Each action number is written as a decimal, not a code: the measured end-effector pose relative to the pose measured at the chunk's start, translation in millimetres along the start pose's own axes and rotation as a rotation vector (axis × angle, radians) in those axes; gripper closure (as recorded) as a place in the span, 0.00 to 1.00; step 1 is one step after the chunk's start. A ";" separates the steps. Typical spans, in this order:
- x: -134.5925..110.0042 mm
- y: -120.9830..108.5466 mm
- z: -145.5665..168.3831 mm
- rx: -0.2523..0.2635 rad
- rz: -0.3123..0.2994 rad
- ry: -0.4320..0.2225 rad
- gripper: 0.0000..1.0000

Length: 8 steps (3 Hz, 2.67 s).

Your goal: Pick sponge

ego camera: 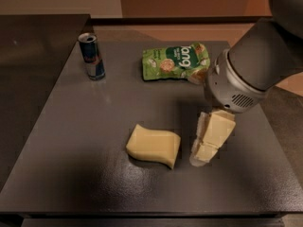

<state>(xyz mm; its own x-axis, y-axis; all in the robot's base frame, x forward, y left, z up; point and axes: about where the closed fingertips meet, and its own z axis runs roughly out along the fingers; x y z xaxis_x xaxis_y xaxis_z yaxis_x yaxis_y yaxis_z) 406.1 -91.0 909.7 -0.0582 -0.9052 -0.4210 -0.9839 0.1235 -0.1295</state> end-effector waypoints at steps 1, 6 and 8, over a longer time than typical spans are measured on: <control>-19.9 16.8 27.5 -0.013 -0.016 -0.048 0.00; -36.2 32.1 89.0 -0.065 0.011 0.015 0.40; -42.4 17.9 61.5 -0.049 0.037 0.032 0.87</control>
Offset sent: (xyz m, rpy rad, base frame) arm -0.0154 0.0766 -0.0683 0.0431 0.0157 0.0296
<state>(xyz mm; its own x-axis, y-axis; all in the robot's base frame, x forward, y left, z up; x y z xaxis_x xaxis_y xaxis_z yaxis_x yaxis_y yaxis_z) 401.3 -25.4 869.9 -0.0996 -0.9130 -0.3957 -0.9880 0.1379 -0.0695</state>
